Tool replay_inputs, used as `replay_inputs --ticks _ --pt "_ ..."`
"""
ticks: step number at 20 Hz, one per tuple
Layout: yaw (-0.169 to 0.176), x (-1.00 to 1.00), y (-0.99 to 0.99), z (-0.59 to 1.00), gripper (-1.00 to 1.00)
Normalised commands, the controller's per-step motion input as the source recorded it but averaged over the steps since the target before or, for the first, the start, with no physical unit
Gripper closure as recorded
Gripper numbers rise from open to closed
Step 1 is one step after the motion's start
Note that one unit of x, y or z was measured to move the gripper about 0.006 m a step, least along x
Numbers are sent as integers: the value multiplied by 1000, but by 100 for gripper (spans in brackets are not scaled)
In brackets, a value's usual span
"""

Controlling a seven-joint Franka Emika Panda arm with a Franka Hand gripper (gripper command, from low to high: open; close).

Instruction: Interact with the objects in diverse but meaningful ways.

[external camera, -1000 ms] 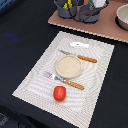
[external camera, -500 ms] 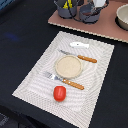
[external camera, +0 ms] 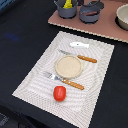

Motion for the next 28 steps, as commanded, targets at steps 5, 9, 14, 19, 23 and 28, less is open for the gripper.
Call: replay_inputs --ticks 5,9,14,19,23,28 --pt "-93 668 -579 176 -100" --pt "-62 488 -609 4 -100" --pt "-29 399 -606 0 -100" --pt "-9 184 -585 -76 -100" --pt "0 44 -478 -191 -100" --pt "0 -4 -374 -357 -100"
